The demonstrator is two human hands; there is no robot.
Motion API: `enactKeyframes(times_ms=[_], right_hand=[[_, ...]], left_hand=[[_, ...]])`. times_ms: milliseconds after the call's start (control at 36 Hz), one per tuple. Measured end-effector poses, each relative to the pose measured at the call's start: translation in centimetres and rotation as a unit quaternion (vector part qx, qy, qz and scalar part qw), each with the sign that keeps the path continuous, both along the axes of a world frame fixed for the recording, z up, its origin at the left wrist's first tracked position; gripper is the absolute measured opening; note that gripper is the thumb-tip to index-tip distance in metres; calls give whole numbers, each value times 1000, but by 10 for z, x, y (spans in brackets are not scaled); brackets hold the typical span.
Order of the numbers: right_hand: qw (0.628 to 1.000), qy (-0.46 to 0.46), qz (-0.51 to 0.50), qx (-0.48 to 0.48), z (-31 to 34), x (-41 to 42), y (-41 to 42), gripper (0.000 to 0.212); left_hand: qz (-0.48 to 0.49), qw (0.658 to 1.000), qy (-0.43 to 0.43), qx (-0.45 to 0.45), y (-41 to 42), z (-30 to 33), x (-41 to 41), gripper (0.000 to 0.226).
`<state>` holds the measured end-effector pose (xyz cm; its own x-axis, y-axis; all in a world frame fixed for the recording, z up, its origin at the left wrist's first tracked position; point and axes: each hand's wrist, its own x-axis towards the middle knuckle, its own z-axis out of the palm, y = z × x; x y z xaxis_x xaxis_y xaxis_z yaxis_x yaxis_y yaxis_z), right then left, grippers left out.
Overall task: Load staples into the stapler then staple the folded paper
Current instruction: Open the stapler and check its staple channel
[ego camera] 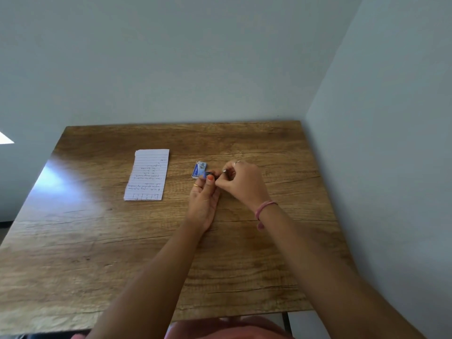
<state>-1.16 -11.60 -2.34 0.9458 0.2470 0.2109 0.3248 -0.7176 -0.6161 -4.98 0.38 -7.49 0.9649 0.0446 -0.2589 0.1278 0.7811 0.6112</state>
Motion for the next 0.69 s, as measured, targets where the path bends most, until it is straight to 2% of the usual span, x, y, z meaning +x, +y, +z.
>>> enactKeyframes(times_ms=[83, 167, 361, 472, 694], right_hand=[[994, 36, -21, 97, 1, 2, -13, 15], [988, 68, -16, 138, -2, 0, -34, 18], [993, 69, -47, 80, -25, -6, -79, 15], [993, 55, -74, 71, -41, -11, -88, 21], [994, 37, -87, 62, -53, -16, -88, 26]], left_hand=[[24, 1000, 1, 3, 0, 0, 1, 20], [31, 999, 2, -12, 1, -1, 2, 26], [33, 998, 9, -51, 2, -2, 3, 34], [31, 997, 16, -64, 2, 0, 1, 35], [25, 999, 30, -16, 1, 5, -9, 37]])
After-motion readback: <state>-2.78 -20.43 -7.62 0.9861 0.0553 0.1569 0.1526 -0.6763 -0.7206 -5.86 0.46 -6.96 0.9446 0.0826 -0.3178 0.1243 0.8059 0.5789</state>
